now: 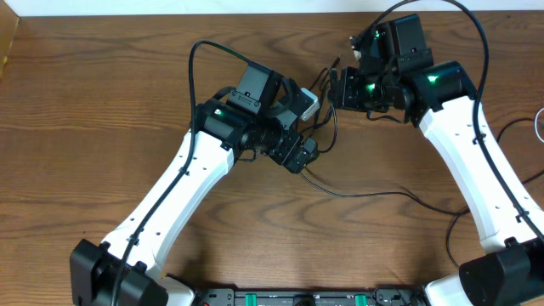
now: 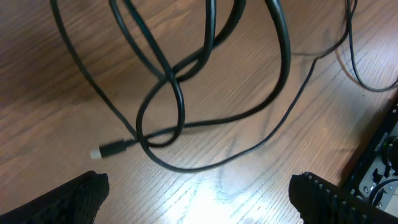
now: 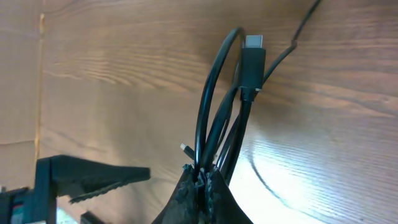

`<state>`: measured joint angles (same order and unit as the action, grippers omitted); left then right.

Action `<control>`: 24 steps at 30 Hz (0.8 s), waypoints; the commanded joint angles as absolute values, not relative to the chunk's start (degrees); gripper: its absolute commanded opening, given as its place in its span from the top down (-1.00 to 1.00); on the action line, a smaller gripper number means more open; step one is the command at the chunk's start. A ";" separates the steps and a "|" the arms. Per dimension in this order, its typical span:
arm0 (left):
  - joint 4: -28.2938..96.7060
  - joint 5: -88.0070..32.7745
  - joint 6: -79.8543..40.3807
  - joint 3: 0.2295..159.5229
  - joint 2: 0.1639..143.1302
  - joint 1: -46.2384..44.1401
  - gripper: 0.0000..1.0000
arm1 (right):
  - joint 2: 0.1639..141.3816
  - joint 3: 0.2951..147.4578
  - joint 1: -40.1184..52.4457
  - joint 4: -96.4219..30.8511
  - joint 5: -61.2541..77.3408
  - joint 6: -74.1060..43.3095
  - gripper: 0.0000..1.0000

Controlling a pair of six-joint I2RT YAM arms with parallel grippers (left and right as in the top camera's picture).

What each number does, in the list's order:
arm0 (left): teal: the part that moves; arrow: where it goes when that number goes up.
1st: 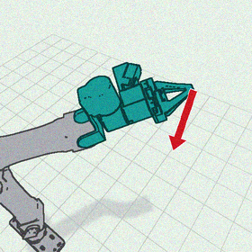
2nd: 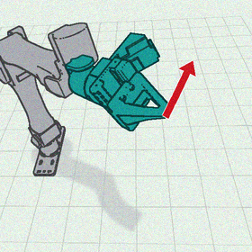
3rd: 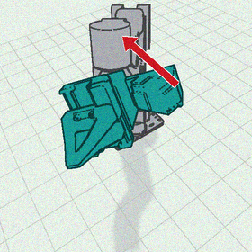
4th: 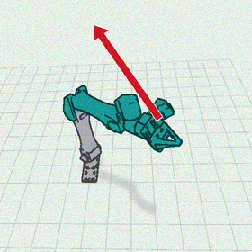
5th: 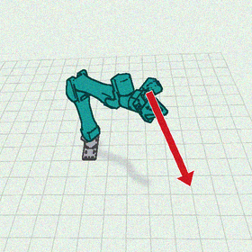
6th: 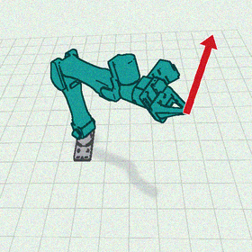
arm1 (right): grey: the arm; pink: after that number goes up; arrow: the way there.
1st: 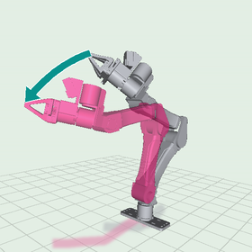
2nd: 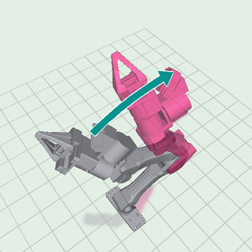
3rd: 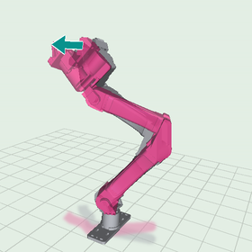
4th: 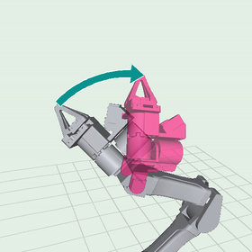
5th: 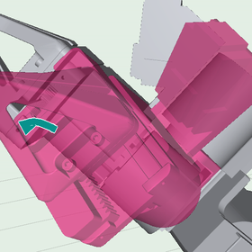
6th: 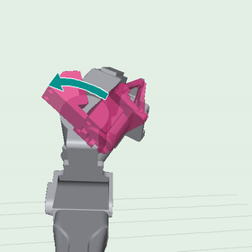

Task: Untangle cables
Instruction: 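Grasp a black cable strand with the left gripper beside the right gripper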

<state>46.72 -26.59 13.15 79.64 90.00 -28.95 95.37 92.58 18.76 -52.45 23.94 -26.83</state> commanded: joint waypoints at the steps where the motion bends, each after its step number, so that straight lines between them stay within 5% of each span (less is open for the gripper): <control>1: 45.39 -25.85 16.47 78.70 90.02 -28.97 -0.96 | 95.53 92.97 18.31 -51.99 27.49 -27.81 0.99; 24: 39.97 -25.85 17.10 77.01 95.00 -28.97 -0.92 | 95.53 92.97 15.44 -52.10 32.12 -27.81 0.98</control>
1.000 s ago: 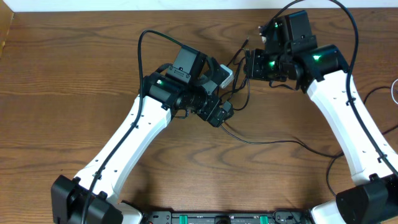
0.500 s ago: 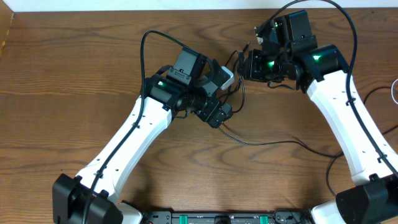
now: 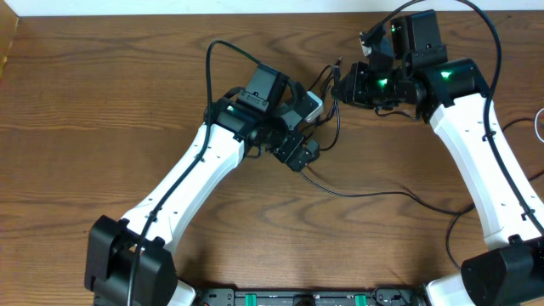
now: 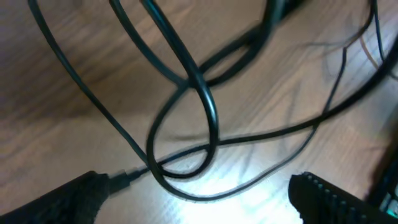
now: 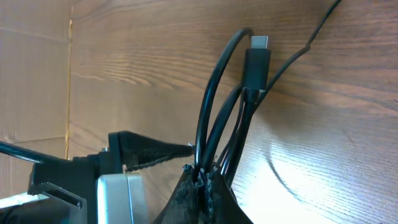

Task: Untangle cables
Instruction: 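Grasp a black cable strand with the left gripper beside the right gripper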

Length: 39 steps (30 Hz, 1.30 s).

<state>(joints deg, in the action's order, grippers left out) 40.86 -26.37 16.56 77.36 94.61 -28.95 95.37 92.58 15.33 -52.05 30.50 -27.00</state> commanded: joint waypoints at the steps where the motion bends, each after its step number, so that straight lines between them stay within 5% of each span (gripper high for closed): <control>1: 39.46 -25.85 17.12 77.01 95.07 -28.97 -0.91 | 95.53 92.97 15.46 -52.10 32.10 -27.79 0.98; 3: 38.85 -25.82 17.12 77.01 95.18 -28.97 -0.82 | 95.53 92.97 15.46 -52.27 32.10 -27.79 0.98; 8: 38.46 -23.29 17.08 77.01 95.20 -28.97 -0.19 | 95.53 92.97 15.46 -52.47 32.10 -27.77 0.98; 20: 38.37 -23.31 16.84 77.01 98.28 -30.94 -0.15 | 95.53 92.97 15.44 -52.45 32.08 -27.77 0.98; 30: 37.60 -23.29 16.62 77.03 98.37 -31.05 0.84 | 95.53 92.97 15.42 -52.47 31.73 -27.59 0.98; 39: 37.60 -23.27 15.57 77.03 97.23 -31.03 0.85 | 95.53 92.97 15.42 -54.43 27.49 -27.16 0.98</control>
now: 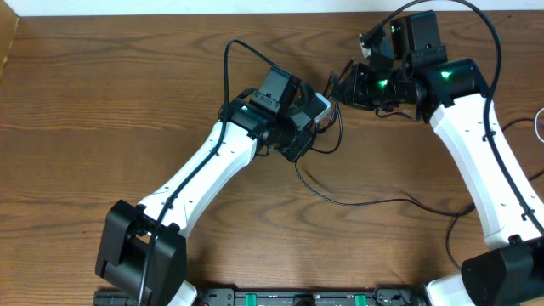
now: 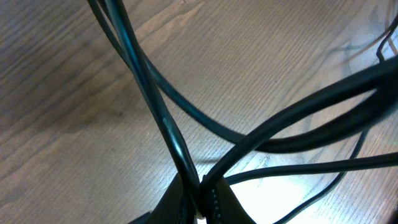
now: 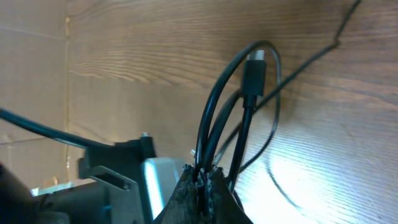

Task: Untangle cables
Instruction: 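Grasp a black cable strand with the left gripper beside the right gripper, then pull the left gripper leftward, stretching the black cables apart from the right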

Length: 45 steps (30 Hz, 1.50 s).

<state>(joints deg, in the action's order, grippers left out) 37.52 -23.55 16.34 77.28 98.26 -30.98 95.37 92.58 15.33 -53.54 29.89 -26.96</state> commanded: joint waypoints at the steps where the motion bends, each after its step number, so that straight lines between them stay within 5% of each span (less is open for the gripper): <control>1: 37.60 -23.27 15.57 77.03 96.71 -30.98 0.85 | 95.53 92.97 15.42 -55.00 26.70 -27.11 0.98; 18: 37.56 -23.27 15.59 77.10 80.20 -27.42 0.85 | 95.59 92.88 15.42 -63.99 9.69 -25.61 0.98; 45: 32.05 -23.27 7.07 77.10 68.64 -18.00 0.85 | 95.64 81.93 15.29 -59.96 7.29 -24.29 0.98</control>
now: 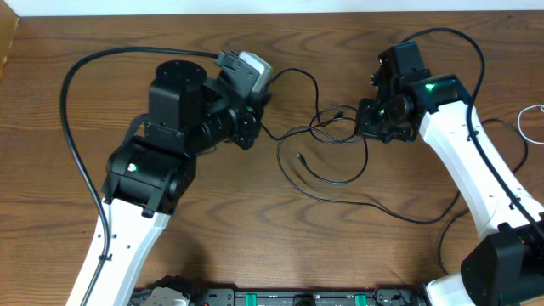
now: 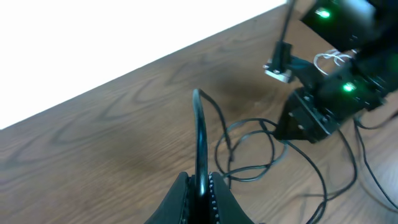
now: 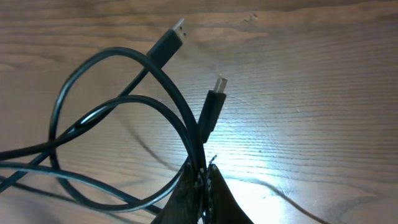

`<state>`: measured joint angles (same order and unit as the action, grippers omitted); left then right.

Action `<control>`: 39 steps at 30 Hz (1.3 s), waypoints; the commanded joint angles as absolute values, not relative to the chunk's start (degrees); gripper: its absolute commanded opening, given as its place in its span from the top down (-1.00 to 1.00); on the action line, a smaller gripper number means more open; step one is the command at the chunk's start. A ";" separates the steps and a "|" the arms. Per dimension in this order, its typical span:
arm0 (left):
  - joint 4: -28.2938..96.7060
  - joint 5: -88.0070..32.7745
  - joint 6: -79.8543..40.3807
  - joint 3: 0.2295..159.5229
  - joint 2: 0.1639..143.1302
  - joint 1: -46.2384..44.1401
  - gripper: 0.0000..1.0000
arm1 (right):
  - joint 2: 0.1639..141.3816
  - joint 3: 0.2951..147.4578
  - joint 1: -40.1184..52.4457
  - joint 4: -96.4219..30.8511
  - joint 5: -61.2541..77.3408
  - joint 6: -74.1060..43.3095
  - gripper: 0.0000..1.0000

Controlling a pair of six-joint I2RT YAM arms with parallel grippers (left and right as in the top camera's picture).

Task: Untangle cables
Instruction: 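Pull the left gripper leftward, stretching the black cables apart from the right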

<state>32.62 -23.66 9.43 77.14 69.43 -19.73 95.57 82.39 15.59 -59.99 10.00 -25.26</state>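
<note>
Thin black cables [image 1: 327,140] lie in loose loops on the wooden table between my two arms. My left gripper [image 1: 255,119] is raised at the left and shut on one black cable [image 2: 199,124], which drops from the jaws toward the loops [image 2: 249,152]. My right gripper [image 1: 367,119] is shut on a bunch of strands [image 3: 186,130]. In front of it a flat plug [image 3: 168,38] and a smaller plug [image 3: 213,107] stick out free above the wood.
A thin black cable [image 1: 399,208] trails across the table toward the lower right. A white cable [image 1: 535,115] shows at the right edge. The left arm's own thick cable [image 1: 85,68] arcs high over the table's left side. The table's far edge [image 2: 124,68] meets a white wall.
My left gripper, still shut on its cable, has gone from right beside the right gripper to up and left. The right gripper sits lower on the table. The cables now spread between them.
My left gripper first hung open over the knotted loops while the right held a bunch of strands. It then sat lower and closer over a loop, still open. Then it was shut on a strand. Now the two grippers stand apart with the loops drawn out.
</note>
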 commanded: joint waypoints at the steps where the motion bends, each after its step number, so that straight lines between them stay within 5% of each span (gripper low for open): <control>1: 32.05 -23.27 6.61 77.10 68.51 -17.19 0.85 | 95.64 81.93 15.29 -60.03 6.94 -24.29 0.98; 9: 31.94 -23.29 -0.51 77.10 66.28 -7.20 0.85 | 95.64 81.89 14.61 -60.03 6.74 -24.12 0.98; 20: 31.81 -23.35 -27.18 77.10 64.23 4.75 0.84 | 95.64 81.71 14.66 -59.81 6.76 -24.12 0.98; 28: 31.83 -23.33 -28.84 77.10 64.23 7.51 0.85 | 95.64 81.71 14.61 -59.86 6.72 -23.46 0.98; 29: 31.86 -23.33 -28.86 77.10 64.23 7.90 0.85 | 95.64 81.71 14.61 -59.83 6.72 -23.46 0.88; 35: 32.25 -23.33 -28.84 77.10 64.23 9.98 0.85 | 95.64 81.71 14.61 -59.77 6.31 -23.49 -0.90; 39: 32.91 -23.29 -28.82 77.10 64.23 11.81 0.85 | 95.64 81.71 14.61 -59.81 6.31 -23.49 -0.98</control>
